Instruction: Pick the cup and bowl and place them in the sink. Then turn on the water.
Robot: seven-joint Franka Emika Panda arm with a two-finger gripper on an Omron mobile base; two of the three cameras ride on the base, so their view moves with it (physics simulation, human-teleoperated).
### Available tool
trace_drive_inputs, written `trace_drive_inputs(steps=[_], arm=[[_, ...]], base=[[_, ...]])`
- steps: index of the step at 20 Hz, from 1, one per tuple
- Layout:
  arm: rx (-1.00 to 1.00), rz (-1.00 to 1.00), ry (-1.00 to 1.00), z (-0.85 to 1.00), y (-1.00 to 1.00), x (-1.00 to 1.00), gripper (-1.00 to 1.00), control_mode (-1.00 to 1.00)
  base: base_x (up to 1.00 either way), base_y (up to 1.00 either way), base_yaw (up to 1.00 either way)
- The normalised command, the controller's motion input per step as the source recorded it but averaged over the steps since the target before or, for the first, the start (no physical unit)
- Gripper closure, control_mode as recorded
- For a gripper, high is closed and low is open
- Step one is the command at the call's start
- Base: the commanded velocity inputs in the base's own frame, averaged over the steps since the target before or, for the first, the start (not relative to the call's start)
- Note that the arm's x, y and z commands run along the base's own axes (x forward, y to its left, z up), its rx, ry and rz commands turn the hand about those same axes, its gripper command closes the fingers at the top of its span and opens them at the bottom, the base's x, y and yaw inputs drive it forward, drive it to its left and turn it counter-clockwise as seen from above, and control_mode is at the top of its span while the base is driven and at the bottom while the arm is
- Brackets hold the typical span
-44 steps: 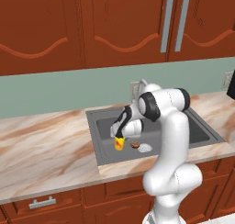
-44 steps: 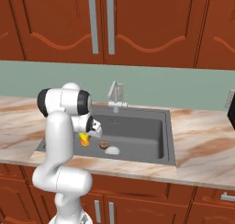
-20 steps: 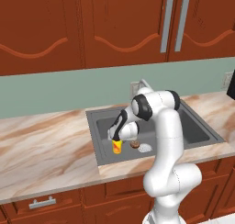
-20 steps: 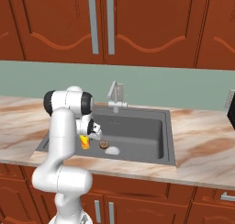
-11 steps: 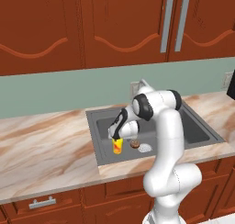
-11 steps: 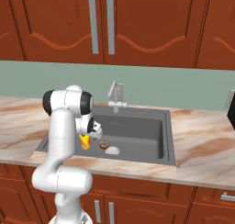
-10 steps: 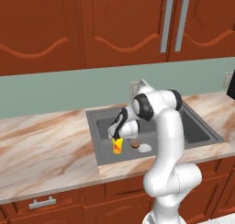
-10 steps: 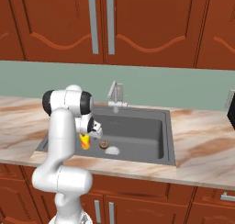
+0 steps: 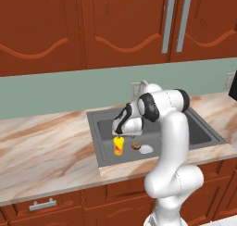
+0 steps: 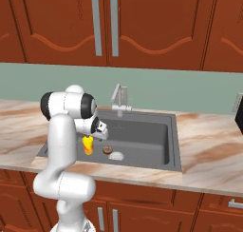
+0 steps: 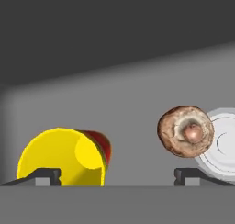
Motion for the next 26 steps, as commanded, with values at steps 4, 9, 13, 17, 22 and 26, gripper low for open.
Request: trace_drive_inputs(steps=[4,9,13,17,22,26], arm=[[0.00,0.00,-0.01,0.24,-0.18,-0.36,-1.00,-1.00],[0.00,0.00,-0.02,0.27,-0.07,-0.51,-1.00,-1.00],[0.00,0.00,-0.05,0.38,0.00,-0.52,-1.00,-1.00],[0.00,0.00,-0.04,0.63,0.00,-0.34,-1.00,-1.00],[0.00,0.00,0.00,0.71,-0.02,-0.26,-1.00,-1.00],[0.00,0.00,0.00,0.76,-0.01,-0.12,-1.00,-1.00]], base=[[0.00,0.00,0.00],[0.00,0.00,0.00],[0.00,0.00,0.00],[0.00,0.00,0.00],[0.00,0.00,0.00],[0.00,0.00,0.00]])
